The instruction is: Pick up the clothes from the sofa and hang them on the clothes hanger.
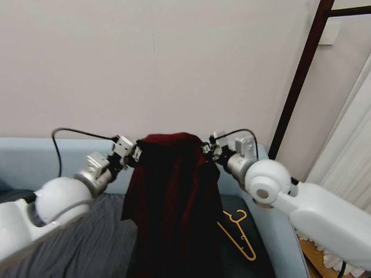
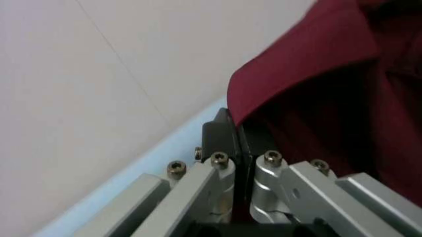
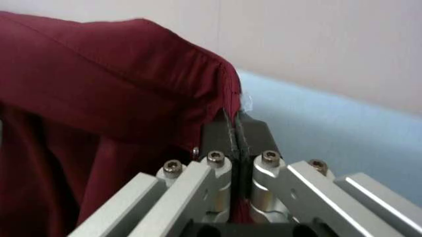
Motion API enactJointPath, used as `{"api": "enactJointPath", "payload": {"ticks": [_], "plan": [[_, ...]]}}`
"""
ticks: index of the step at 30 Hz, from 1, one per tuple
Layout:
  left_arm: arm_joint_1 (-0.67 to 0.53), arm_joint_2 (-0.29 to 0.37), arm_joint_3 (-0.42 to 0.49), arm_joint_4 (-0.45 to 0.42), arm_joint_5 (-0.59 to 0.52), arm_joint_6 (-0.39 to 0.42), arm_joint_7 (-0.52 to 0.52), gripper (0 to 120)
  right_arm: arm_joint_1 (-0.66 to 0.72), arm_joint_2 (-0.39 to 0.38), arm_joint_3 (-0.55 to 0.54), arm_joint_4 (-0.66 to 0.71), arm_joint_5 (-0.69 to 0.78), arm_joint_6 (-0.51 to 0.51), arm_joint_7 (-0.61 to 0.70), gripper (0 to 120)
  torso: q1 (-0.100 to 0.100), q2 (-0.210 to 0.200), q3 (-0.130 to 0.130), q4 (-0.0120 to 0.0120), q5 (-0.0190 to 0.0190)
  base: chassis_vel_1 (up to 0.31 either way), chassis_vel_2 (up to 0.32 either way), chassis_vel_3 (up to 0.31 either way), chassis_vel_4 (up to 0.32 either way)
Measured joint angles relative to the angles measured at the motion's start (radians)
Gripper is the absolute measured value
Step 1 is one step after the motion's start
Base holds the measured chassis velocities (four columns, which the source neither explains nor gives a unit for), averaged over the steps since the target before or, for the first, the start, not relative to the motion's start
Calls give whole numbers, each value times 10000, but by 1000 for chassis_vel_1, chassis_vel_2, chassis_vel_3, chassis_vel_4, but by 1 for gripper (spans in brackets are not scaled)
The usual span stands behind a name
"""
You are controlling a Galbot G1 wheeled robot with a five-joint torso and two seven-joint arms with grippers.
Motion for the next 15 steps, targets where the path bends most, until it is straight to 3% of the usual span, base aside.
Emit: {"api": "enactJointPath", "payload": {"ticks": [7, 10, 15], "plan": [[494, -1266, 705, 956, 571, 209, -95, 0, -582, 725, -533, -1064, -407, 106, -28, 0, 3, -2, 3, 2, -3, 0, 0, 0, 0], [609, -2300, 1642, 1736, 1023, 282, -239, 0, -1233, 1348, -1125, -1990, -1407, 424, -209, 0, 5, -4, 4, 7, -1, 0, 0, 0, 0], [589, -3232, 2693, 2698, 1526, 284, -239, 0, -1904, 1880, -1511, -2881, -2303, 777, -417, 0, 6, -6, 5, 0, -4, 0, 0, 0, 0]]}}
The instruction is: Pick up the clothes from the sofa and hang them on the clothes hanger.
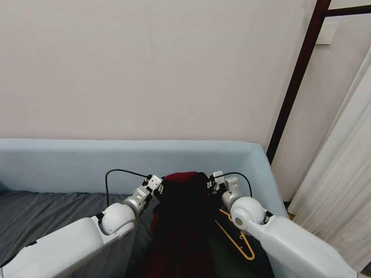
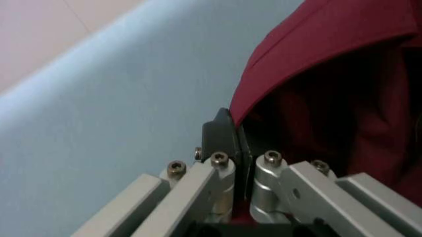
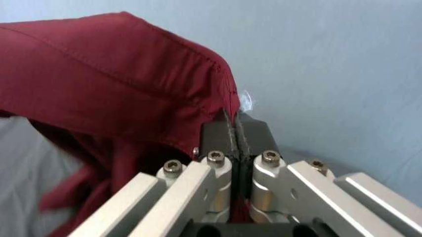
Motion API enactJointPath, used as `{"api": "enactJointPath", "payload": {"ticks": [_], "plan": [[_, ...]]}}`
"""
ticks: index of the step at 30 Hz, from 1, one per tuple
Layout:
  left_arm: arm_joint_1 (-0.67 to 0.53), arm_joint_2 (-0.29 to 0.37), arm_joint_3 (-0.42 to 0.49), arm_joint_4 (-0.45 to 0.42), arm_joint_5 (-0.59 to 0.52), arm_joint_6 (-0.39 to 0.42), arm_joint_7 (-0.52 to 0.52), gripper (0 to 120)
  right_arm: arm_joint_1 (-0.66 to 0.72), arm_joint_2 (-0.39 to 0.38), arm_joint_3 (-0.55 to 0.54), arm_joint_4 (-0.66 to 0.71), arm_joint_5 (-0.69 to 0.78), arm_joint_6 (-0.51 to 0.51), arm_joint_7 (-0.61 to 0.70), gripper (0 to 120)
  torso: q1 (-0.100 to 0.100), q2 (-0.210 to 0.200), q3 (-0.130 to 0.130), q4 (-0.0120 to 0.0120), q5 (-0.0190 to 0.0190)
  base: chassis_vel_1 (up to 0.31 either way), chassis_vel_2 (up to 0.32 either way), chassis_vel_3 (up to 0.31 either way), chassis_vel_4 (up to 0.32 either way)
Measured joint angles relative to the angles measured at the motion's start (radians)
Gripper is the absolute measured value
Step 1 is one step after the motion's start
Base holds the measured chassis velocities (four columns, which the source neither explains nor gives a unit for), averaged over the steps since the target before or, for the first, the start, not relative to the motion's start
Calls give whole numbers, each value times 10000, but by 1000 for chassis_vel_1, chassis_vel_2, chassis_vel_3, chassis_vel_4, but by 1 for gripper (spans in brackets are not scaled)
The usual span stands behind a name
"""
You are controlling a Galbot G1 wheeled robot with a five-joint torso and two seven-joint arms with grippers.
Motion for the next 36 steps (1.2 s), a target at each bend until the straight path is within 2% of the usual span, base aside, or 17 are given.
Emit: {"api": "enactJointPath", "payload": {"ticks": [1, 4, 5, 6, 7, 10, 12, 13, 15, 20, 23, 26, 28, 31, 33, 34, 36], "plan": [[0, 0, 0, 0, 0, 0, 0, 0, 0, 0, 0, 0, 0, 0, 0, 0, 0, 0, 0, 0, 0, 0, 0, 0, 0], [59, -1137, 1075, 1251, 531, -171, -38, 0, -917, 434, -49, -1061, -743, 345, -235, 0, -1, -1, 0, 13, 1, 0, 0, 0, 0], [58, -1482, 1348, 1616, 711, -269, -42, 0, -1190, 458, -8, -1302, -981, 474, -340, 0, -1, 0, -1, 10, 2, 0, 0, 0, 0], [58, -1482, 1348, 1616, 711, -269, -42, 0, -1190, 458, -8, -1302, -981, 474, -340, 0, -1, 0, -1, 10, 2, 0, 0, 0, 0], [64, -1945, 1626, 2153, 956, -401, -45, 0, -1575, 504, 63, -1667, -1308, 663, -507, 0, -1, 1, -2, 2, 3, 0, 0, 0, 0], [229, -2887, 1888, 3350, 1372, -587, -38, 0, -2155, 868, 285, -2479, -1788, 901, -719, 0, -1, 0, -2, -5, 5, 0, 0, 0, 0], [286, -3057, 1923, 3601, 1435, -622, -26, 0, -2281, 995, 332, -2678, -1882, 958, -753, 0, -1, 0, -2, -4, 3, 0, 0, 0, 0], [539, -3478, 1991, 4269, 1518, -662, -23, 0, -2610, 1289, 371, -3152, -2159, 1105, -903, 0, 0, 0, -1, 4, 4, 0, 0, 0, 0], [1108, -3793, 1969, 4758, 1684, -747, -26, 0, -3140, 1708, 483, -3729, -2550, 1295, -1069, 0, -1, 0, -2, 8, 4, 0, 0, 0, 0], [2288, -3794, 1480, 4665, 1830, -743, -46, 0, -3849, 2014, 650, -3848, -2619, 1284, -1086, 0, -3, 1, -3, 5, 2, 0, 0, 0, 0], [2749, -3570, 1238, 4258, 1835, -638, -84, 0, -4061, 2044, 704, -3568, -2357, 997, -917, 0, -3, 2, -4, 3, 3, 0, 0, 0, 0], [3360, -3068, 912, 3468, 1787, -449, -52, 0, -4208, 1974, 698, -3063, -2005, 561, -714, 0, -4, 3, -6, 8, 2, 0, 0, 0, 0], [3391, -3024, 894, 3442, 1783, -441, -29, 0, -4209, 1963, 662, -3053, -1976, 514, -711, 0, -4, 3, -6, 7, 3, 0, 0, 0, 0], [3263, -3160, 913, 3936, 1654, -418, 129, 0, -4114, 2155, 430, -3683, -1987, 459, -867, 0, -6, 4, -6, 7, 3, 0, 0, 0, 0], [2677, -3898, 1184, 5083, 1434, -486, 329, 0, -3787, 2631, 268, -4937, -2259, 805, -1340, 0, -4, 3, -3, 3, 4, 0, 0, 0, 0], [2677, -3898, 1184, 5083, 1434, -486, 329, 0, -3787, 2631, 268, -4937, -2259, 805, -1340, 0, -4, 3, -3, 3, 4, 0, 0, 0, 0], [2414, -4357, 1298, 5788, 1422, -556, 450, 0, -3583, 2881, 244, -5554, -2437, 1019, -1584, 0, -4, 2, -2, 0, 1, 0, 0, 0, 0]]}}
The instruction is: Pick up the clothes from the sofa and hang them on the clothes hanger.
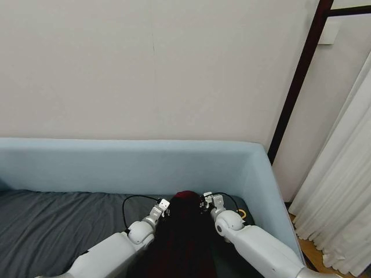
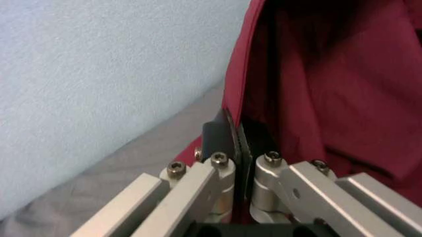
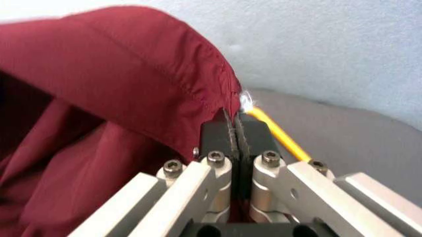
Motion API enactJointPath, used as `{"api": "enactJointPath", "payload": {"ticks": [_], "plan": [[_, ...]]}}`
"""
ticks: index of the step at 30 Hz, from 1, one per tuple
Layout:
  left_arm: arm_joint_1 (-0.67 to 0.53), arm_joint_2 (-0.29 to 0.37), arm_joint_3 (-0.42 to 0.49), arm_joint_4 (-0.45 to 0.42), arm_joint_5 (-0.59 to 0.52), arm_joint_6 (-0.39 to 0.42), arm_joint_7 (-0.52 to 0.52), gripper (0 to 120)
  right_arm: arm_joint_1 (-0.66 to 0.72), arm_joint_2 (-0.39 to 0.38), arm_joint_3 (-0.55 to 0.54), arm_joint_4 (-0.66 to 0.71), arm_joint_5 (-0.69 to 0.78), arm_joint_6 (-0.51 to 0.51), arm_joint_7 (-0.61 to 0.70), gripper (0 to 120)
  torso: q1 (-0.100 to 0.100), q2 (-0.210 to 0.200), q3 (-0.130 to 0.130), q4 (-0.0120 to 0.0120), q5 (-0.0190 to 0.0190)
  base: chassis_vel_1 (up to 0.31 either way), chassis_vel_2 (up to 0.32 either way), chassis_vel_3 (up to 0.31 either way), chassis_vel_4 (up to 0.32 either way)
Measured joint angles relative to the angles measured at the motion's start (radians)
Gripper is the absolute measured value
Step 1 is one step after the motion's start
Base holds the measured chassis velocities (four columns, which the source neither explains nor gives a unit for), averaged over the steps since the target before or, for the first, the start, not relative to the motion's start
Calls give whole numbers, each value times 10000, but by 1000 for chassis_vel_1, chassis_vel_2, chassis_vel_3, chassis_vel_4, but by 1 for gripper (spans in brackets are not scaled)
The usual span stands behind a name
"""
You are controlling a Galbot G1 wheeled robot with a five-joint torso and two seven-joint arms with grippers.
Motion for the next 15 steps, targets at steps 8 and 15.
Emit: {"api": "enactJointPath", "payload": {"ticks": [8, 15], "plan": [[-785, -1843, 216, 2687, 275, -327, 214, 0, 865, 611, -243, -1882, -333, 463, -698, 5, 1, -1, 0, 6, 2, 0, 0, 0, 0], [-1644, -3406, 469, 5219, 707, -961, 824, 0, 1576, 1562, 103, -4129, -721, 903, -1294, 33, 2, -1, 1, 3, 3, 0, 0, 0, 0]]}}
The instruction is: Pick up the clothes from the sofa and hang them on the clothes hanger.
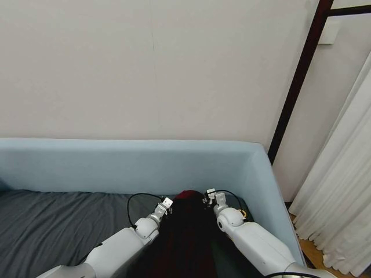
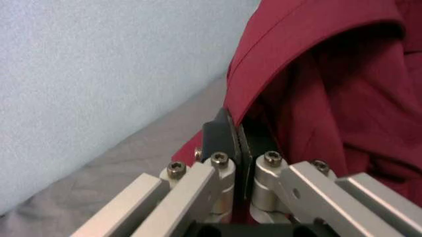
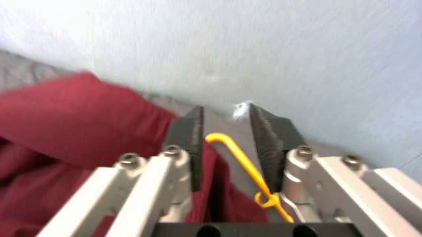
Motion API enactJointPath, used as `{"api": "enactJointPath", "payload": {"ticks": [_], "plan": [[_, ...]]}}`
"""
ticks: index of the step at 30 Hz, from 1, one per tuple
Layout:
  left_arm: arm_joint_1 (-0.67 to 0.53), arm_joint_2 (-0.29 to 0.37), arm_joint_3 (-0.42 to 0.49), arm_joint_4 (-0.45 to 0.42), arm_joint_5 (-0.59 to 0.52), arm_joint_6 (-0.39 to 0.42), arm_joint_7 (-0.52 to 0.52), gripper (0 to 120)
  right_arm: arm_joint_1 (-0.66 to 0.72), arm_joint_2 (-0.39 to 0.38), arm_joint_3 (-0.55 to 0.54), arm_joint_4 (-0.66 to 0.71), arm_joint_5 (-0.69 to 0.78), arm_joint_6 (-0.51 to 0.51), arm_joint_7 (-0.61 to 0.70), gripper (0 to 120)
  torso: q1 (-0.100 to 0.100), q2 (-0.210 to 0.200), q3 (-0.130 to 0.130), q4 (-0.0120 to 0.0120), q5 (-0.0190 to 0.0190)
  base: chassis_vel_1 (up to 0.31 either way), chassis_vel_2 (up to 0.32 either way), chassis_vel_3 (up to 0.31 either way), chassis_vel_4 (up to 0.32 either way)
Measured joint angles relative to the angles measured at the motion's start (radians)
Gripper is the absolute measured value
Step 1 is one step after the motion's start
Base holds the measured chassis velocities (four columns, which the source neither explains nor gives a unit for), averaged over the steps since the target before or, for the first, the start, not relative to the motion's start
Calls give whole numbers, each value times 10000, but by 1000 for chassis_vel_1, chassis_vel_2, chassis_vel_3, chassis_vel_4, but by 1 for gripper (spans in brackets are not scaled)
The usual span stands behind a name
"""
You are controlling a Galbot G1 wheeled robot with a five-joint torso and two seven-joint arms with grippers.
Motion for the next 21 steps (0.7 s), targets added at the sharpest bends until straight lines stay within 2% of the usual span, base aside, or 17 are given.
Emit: {"api": "enactJointPath", "payload": {"ticks": [2, 3, 6, 8, 11, 12, 14, 15, 17, 21], "plan": [[-111, -212, 50, 435, 92, -101, 86, 0, 51, 201, 49, -463, -201, 99, -213, 43, 0, -1, 1, 5, 1, 0, 0, 0, 0], [-111, -212, 50, 435, 92, -101, 86, 0, 51, 201, 49, -463, -201, 99, -213, 43, 0, -1, 1, 5, 1, 0, 0, 0, 0], [-90, -314, 50, 581, 167, -158, 78, 0, -101, 381, 316, -757, -790, 282, -388, 58, -1, -1, -1, 4, 2, 0, 0, 0, 0], [-59, -284, 48, 554, 183, -157, 71, 0, -169, 327, 413, -679, -977, 362, -418, 62, 0, 0, -1, 3, 1, 0, 0, 0, 0], [33, -173, -53, 460, 195, -158, 26, 0, -358, -253, 601, -1, -1505, 745, -659, 75, 0, 0, -1, 4, 2, 0, 0, 0, 0], [71, -134, -77, 409, 192, -155, 22, 0, -430, -607, 610, 507, -1505, 745, -701, 80, 0, 0, -1, 1, 0, 0, 0, 0, 0], [87, -121, -82, 388, 190, -153, 22, 0, -459, -751, 610, 739, -1455, 719, -702, 81, 0, 0, -1, -2, 0, 0, 0, 0, 0], [113, -104, -95, 358, 187, -150, 22, 0, -501, -1002, 619, 1140, -1320, 624, -669, 90, -1, 0, -1, -2, -1, 0, 0, 0, 0], [137, -64, -118, 310, 180, -130, 19, 0, -590, -1361, 806, 1722, -1087, 507, -546, 97, -1, 0, -1, 0, 1, 0, 0, 0, 0], [157, 109, -137, 191, 147, -113, 15, 0, -956, -2037, 1282, 2836, -555, 197, -330, 100, -1, 0, -2, 4, 0, 0, 0, 0, 0]]}}
